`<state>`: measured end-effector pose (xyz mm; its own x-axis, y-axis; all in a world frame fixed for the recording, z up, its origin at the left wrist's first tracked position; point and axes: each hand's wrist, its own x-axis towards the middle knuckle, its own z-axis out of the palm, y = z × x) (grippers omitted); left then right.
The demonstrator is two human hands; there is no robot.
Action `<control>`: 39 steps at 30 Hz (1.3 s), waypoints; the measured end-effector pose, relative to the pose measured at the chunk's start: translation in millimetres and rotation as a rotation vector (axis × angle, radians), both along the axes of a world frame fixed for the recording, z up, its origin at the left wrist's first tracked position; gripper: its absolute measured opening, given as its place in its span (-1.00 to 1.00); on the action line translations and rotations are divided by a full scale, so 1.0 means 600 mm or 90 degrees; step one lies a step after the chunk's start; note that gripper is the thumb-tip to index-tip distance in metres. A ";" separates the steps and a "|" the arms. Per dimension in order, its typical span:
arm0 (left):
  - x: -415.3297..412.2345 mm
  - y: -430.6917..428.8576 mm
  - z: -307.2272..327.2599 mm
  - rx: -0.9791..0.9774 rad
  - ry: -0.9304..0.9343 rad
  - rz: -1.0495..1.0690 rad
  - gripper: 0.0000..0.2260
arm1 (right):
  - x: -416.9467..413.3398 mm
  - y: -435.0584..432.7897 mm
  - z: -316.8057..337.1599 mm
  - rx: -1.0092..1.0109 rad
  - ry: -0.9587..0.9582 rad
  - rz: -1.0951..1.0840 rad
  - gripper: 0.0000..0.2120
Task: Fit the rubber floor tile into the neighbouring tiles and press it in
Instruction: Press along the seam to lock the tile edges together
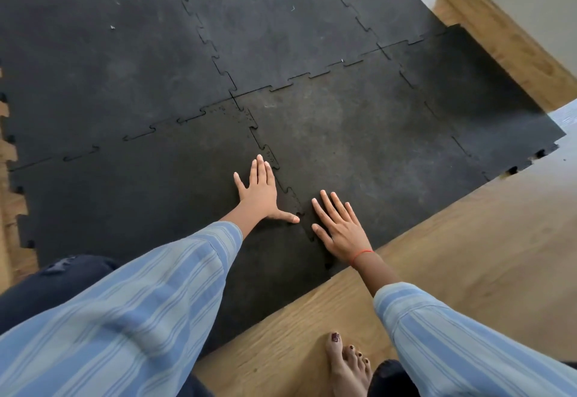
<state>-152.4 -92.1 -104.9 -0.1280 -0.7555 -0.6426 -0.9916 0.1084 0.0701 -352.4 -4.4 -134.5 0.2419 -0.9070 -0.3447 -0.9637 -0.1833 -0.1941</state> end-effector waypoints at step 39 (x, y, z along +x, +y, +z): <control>0.057 0.037 -0.059 -0.244 0.083 -0.075 -0.47 | 0.108 0.056 -0.025 -0.067 0.020 0.002 -0.44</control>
